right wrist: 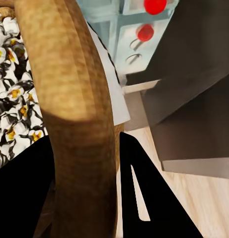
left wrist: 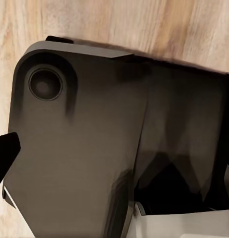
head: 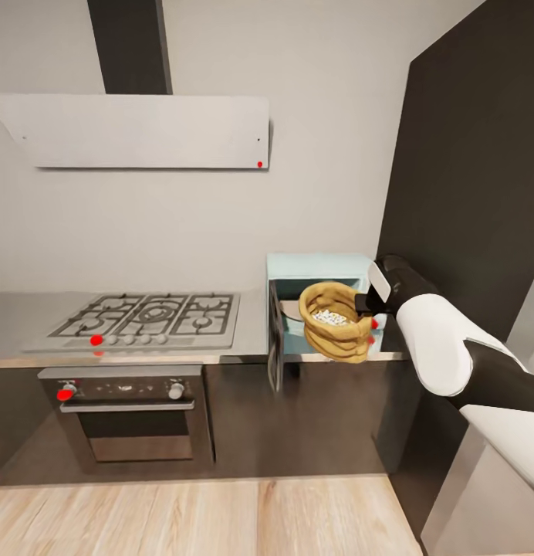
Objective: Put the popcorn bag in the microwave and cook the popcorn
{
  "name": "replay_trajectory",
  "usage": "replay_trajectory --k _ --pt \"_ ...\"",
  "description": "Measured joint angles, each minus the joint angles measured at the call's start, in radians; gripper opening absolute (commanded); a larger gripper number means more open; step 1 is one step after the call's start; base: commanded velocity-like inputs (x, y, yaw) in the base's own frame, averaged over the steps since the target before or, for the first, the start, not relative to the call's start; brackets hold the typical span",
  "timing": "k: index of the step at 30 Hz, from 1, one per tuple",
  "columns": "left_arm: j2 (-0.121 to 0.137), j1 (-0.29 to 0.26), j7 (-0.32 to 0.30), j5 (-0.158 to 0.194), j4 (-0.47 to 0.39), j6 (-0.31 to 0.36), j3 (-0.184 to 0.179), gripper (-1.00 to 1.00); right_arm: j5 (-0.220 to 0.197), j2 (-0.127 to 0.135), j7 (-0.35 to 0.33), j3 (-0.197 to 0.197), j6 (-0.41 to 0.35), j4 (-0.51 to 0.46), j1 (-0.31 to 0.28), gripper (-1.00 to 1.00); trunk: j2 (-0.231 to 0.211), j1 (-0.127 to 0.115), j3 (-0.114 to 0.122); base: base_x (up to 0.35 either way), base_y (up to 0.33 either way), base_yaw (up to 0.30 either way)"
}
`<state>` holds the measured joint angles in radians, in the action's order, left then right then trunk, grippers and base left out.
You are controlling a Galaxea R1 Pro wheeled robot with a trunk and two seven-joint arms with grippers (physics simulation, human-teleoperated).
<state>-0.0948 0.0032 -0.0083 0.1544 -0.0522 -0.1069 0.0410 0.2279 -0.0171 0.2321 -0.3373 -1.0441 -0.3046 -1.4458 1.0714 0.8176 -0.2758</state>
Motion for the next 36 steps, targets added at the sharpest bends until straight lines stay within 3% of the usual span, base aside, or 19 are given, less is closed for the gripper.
replay_trajectory --k 10,23,36 --pt "0.000 0.000 0.001 0.000 0.000 -0.001 0.000 1.00 -0.002 0.001 0.004 -0.001 0.000 0.058 0.000 -1.00 0.000 0.000 0.000 0.070 0.000 0.000" --pt "0.000 0.000 0.002 0.000 0.000 -0.001 0.000 1.00 -0.002 0.000 0.002 -0.009 0.000 0.063 0.000 -1.00 0.000 0.000 0.000 0.007 0.000 0.000" --pt "0.000 0.000 0.001 0.000 0.000 -0.001 0.000 1.00 -0.001 0.001 0.002 -0.004 0.000 0.062 0.000 -1.00 0.000 0.000 0.000 0.274 0.000 0.000"
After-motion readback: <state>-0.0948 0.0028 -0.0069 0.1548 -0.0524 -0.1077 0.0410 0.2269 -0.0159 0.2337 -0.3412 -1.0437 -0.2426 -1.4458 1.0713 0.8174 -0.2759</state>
